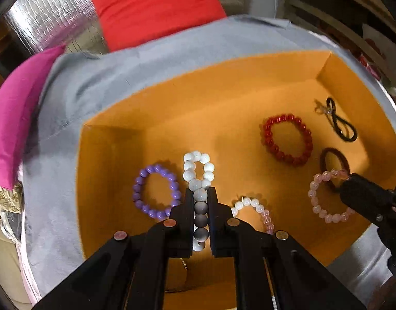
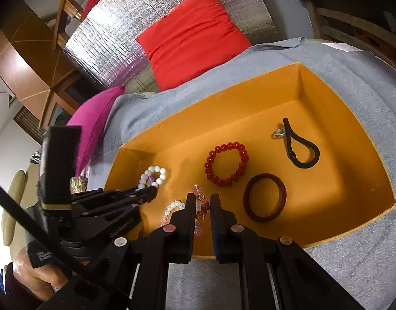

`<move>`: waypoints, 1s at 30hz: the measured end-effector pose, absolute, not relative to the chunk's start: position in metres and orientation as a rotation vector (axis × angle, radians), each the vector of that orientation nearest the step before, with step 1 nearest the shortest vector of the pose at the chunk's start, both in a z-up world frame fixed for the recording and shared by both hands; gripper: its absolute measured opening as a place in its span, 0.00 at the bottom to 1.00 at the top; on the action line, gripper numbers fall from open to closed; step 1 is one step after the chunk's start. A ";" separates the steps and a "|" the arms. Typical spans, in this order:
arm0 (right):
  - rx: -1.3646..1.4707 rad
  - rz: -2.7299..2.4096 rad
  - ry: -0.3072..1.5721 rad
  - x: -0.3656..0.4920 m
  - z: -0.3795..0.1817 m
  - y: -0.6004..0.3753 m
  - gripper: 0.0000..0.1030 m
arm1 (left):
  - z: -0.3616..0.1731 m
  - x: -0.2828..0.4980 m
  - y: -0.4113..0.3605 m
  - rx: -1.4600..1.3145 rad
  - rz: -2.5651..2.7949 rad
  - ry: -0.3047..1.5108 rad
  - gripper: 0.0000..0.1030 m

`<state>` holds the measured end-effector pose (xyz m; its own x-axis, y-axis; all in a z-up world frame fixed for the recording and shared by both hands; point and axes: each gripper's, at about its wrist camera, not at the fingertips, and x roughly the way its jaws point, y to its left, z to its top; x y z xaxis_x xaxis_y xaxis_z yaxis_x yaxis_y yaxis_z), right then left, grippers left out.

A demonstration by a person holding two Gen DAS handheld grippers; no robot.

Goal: Organize jewelry
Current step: 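Lower the white bracelet into the box with the left tool while the right releases the pink-white bracelet there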

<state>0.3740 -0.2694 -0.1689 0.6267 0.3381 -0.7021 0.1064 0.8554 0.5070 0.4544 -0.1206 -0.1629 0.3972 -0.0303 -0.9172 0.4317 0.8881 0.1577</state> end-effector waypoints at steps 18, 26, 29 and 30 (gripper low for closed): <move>0.561 0.135 0.814 0.361 -0.150 -0.280 0.27 | -0.118 0.408 -0.101 0.436 -0.174 0.888 0.47; 0.503 0.151 0.773 0.343 -0.125 -0.270 0.27 | -0.077 0.345 -0.069 0.336 -0.099 0.724 0.60; 0.457 0.149 0.767 0.332 -0.118 -0.264 0.27 | -0.069 0.328 -0.062 0.296 -0.091 0.705 0.63; 0.447 0.148 0.765 0.329 -0.117 -0.264 0.27 | -0.067 0.322 -0.061 0.287 -0.087 0.701 0.63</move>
<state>0.3291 -0.2636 -0.1167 0.7164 0.2888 -0.6351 0.0305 0.8965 0.4421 0.3224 -0.0611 -0.0667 0.7622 0.0173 -0.6471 0.1744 0.9572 0.2310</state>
